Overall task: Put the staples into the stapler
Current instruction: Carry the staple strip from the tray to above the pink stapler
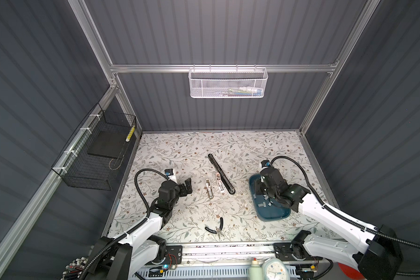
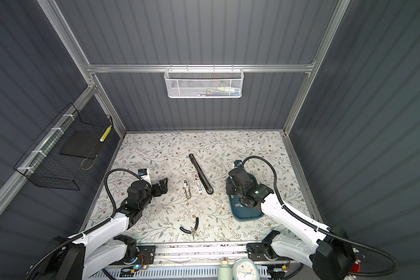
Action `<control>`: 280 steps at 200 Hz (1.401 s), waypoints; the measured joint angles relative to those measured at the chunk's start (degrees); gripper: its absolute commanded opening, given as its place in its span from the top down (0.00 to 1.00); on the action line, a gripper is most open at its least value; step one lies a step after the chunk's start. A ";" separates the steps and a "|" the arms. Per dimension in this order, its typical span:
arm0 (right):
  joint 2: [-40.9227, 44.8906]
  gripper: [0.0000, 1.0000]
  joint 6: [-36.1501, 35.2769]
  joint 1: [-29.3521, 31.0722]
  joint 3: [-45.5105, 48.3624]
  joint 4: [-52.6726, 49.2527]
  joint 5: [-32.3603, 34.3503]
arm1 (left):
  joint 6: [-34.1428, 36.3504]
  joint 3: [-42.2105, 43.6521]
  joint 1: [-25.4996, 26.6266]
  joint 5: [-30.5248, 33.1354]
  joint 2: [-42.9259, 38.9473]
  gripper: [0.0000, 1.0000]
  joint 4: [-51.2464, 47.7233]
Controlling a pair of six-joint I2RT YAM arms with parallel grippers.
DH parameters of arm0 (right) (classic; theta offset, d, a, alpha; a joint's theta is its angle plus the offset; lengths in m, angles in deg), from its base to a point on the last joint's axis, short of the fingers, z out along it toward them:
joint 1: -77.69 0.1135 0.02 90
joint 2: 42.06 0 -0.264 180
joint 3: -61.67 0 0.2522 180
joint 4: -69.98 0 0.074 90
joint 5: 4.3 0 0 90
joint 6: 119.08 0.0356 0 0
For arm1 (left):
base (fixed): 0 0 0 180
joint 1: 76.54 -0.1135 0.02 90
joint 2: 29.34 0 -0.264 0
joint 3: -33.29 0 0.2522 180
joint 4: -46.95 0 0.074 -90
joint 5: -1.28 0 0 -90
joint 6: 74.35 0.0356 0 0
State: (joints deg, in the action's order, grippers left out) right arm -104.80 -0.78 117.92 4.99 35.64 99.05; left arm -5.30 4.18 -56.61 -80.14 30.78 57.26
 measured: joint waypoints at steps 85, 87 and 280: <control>-16.57 0.92 -7.93 12.15 -6.71 11.89 1.51 | 0.39 0.00 0.00 -0.96 0.04 0.01 0.70; -16.92 0.92 -7.98 12.20 -6.86 12.00 1.53 | 0.39 0.00 0.00 -0.96 0.04 0.01 0.70; -31.26 0.92 -17.64 13.22 -8.94 25.62 -4.79 | 0.44 0.00 0.00 -1.27 0.66 0.01 0.87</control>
State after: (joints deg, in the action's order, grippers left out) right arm -136.05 -18.42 131.14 -3.95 61.25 94.26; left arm -4.86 4.18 -56.61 -81.41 31.43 58.14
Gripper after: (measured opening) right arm 0.138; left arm 0.992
